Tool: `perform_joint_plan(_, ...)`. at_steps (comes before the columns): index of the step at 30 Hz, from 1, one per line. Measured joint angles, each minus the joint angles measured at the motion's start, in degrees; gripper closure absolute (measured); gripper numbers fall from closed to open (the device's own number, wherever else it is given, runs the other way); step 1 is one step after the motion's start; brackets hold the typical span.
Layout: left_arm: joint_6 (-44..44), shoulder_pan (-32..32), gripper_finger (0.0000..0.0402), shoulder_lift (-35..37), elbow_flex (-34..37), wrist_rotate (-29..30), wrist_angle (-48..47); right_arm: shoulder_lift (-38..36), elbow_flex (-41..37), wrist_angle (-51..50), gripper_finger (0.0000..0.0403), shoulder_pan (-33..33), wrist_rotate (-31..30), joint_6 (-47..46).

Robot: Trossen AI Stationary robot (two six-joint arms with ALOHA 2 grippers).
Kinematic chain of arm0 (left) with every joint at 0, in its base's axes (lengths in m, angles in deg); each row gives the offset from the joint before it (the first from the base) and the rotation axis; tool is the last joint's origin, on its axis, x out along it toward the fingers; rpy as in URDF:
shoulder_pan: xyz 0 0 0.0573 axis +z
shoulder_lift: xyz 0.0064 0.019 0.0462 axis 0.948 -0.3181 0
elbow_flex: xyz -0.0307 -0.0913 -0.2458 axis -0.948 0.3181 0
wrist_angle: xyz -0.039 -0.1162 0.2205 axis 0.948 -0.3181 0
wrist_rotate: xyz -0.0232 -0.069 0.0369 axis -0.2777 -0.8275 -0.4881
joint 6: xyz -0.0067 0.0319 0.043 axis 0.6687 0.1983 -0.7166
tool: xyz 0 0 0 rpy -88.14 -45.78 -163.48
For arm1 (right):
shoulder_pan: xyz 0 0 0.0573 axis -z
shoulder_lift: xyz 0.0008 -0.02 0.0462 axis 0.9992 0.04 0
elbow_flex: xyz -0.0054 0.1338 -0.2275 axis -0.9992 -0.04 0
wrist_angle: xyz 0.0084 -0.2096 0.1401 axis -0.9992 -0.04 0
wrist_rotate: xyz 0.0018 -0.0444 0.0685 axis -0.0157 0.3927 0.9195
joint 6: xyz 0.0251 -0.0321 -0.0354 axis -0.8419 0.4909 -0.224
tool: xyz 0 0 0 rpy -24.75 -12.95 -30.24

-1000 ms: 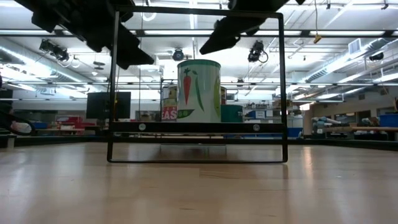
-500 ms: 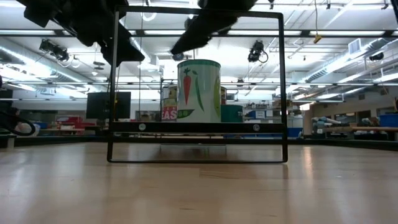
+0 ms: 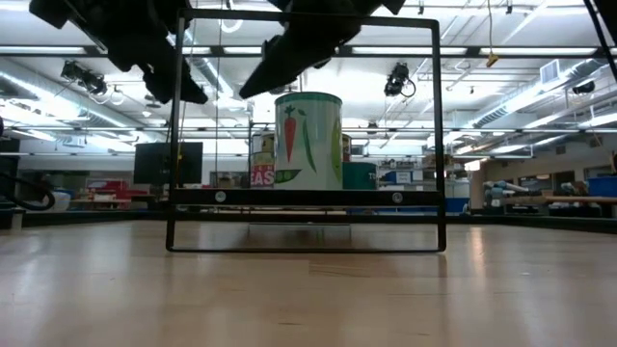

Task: Pick and place cans onto a shelf
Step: Adjust the canned mixed vegetable on the shelf

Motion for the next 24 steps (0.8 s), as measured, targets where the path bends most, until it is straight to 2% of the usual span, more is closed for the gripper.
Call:
perform_joint_plan(5,4.51,0.02,0.0116,0.87,-0.49,1.15,-4.00,0.39,0.10,-0.72,0.0030,-0.16,-0.48,-1.49)
perform_joint_plan(10,4.59,0.02,0.0116,0.49,-0.52,1.15,-5.63,0.39,-0.02,-2.47,0.0030,-0.16,-3.21,-1.73)
perform_joint_plan(24,4.85,-0.04,0.0116,0.54,-0.53,1.13,-6.32,0.08,0.05,-7.95,0.0030,-0.78,-3.13,-5.80)
